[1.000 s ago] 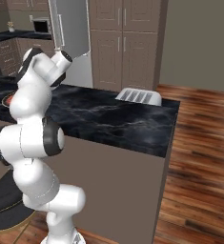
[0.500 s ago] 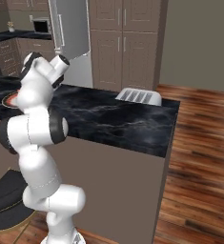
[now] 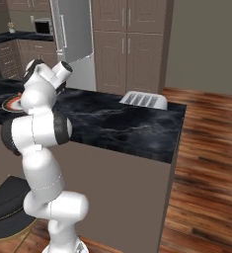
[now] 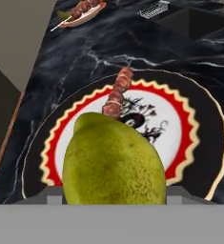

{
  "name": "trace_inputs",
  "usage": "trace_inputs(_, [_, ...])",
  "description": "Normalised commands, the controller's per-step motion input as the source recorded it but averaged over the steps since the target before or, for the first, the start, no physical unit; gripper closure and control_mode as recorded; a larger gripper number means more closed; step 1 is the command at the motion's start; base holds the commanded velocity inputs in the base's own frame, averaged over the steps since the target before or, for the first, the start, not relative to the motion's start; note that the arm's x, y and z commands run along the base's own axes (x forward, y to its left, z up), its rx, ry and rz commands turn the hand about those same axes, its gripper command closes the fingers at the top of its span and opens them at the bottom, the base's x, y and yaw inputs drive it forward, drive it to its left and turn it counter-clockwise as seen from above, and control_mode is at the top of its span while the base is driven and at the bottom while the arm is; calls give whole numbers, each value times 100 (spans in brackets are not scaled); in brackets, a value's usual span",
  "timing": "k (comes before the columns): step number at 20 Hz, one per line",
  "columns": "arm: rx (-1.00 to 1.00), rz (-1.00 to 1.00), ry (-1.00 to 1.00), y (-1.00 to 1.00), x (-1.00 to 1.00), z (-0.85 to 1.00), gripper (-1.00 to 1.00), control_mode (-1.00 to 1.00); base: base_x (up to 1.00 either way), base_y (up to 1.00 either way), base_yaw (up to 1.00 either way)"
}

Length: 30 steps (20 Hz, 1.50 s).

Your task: Pick up the pear and banana from the fridge and place one fruit on each plate on the dining counter.

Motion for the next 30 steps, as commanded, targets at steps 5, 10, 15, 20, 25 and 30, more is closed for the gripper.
trace_inputs(5, [0,0,-7,18,24,-14,100,-100,0,0,0])
trace_inputs(10, [0,0,-5,14,21,-15,100,-100,0,0,0])
trace_inputs(15, [0,0,-5,5,20,-11,100,-100,0,0,0])
trace_inputs(20, [0,0,-7,4,9,-3,-100,-100,0,0,0])
trace_inputs(25, [0,0,-11,5,0,0,-100,-100,0,0,0])
trace_inputs(30, [0,0,-18,0,-2,0,-100,-100,0,0,0])
